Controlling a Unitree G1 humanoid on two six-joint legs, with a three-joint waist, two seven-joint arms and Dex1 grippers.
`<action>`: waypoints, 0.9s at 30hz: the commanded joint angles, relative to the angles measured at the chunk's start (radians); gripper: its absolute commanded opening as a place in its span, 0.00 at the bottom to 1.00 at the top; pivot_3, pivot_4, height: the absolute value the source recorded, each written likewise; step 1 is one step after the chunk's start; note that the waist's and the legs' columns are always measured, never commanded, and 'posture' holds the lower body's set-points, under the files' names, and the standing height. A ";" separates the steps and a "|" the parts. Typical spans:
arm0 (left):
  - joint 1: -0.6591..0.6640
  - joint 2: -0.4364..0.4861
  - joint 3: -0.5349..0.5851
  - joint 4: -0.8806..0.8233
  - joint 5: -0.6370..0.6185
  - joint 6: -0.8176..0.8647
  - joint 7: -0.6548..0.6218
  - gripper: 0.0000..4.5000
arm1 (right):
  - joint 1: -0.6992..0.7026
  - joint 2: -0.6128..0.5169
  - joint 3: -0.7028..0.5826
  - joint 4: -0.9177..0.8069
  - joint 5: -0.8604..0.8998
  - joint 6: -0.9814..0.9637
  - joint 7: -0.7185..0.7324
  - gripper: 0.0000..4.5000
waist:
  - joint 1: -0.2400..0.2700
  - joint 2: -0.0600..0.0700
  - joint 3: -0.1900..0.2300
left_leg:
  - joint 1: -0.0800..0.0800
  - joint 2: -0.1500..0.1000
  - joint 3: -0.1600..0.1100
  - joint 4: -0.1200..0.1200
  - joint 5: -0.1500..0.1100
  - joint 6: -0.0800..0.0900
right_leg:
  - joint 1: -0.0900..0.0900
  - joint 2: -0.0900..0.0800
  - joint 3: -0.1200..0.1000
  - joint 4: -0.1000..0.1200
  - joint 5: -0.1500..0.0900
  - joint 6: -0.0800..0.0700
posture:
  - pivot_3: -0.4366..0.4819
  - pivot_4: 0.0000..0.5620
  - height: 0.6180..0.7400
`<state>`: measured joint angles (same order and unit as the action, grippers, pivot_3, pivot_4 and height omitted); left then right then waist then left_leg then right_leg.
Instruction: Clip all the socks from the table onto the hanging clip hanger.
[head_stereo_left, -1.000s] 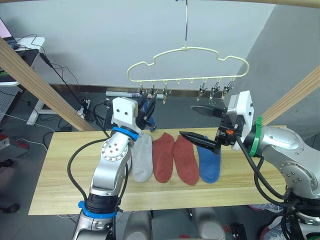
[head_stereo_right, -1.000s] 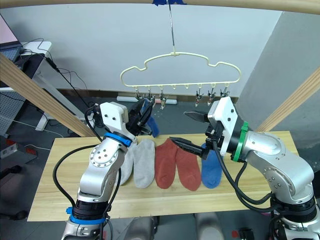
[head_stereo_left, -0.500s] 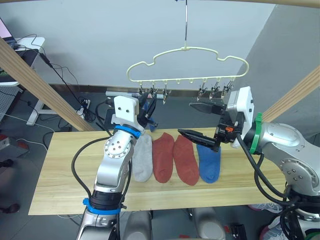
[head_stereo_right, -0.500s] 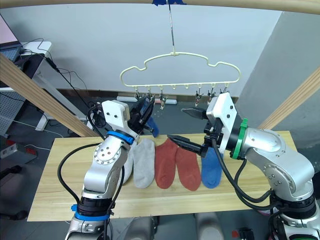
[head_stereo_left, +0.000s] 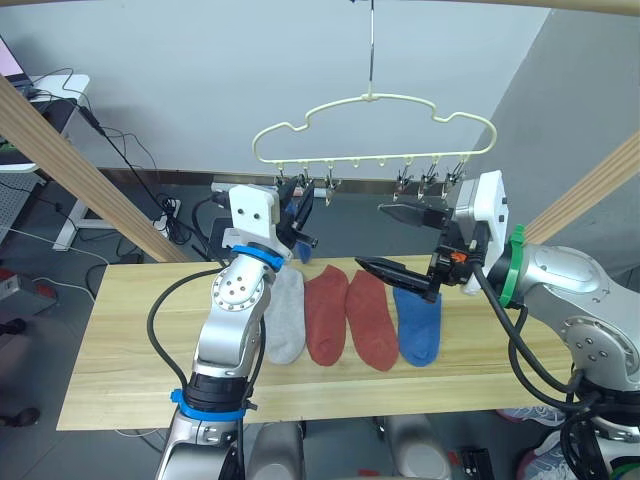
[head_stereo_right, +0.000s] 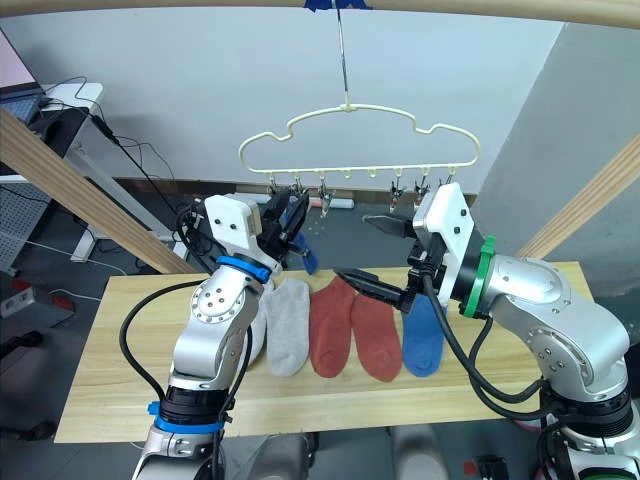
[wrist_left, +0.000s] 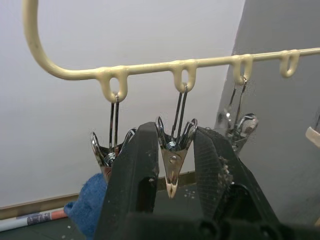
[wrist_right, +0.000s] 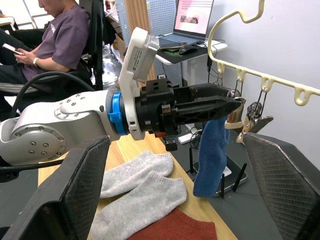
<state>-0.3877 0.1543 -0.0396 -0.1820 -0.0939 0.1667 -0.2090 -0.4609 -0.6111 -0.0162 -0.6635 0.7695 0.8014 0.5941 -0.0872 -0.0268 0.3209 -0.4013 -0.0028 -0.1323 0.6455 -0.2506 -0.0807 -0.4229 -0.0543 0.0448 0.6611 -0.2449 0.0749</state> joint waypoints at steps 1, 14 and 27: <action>-0.013 -0.002 0.004 -0.010 0.006 -0.028 -0.001 0.28 | -0.016 -0.005 -0.013 -0.041 0.024 -0.003 -0.004 0.99 | 0.000 0.000 0.000 | 0.000 0.000 0.000 0.000 0.000 0.000 | 0.000 0.000 0.000 0.000 0.000 0.000 | 0.29 0.54 1.00; -0.018 -0.004 0.004 -0.004 0.008 -0.046 -0.003 0.20 | -0.012 -0.005 -0.010 -0.037 0.017 -0.006 -0.008 0.99 | 0.000 0.000 0.000 | 0.000 0.000 0.000 0.000 0.000 0.000 | 0.000 0.000 0.000 0.000 0.000 0.000 | 0.29 0.54 1.00; -0.014 0.016 -0.006 -0.036 -0.005 0.006 -0.036 0.01 | 0.085 -0.068 0.028 -0.010 -0.073 -0.002 -0.005 0.99 | 0.000 0.000 0.000 | 0.000 0.000 0.000 0.000 0.000 0.000 | 0.000 0.000 0.000 0.000 0.000 0.000 | 0.30 0.54 1.00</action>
<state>-0.3971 0.1584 -0.0401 -0.1620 -0.0939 0.1485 -0.2311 -0.4104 -0.6462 -0.0072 -0.6630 0.7439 0.8001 0.5876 -0.0869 -0.0268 0.3209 -0.4014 -0.0028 -0.1325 0.6454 -0.2506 -0.0807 -0.4229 -0.0543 0.0446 0.6611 -0.2450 0.0749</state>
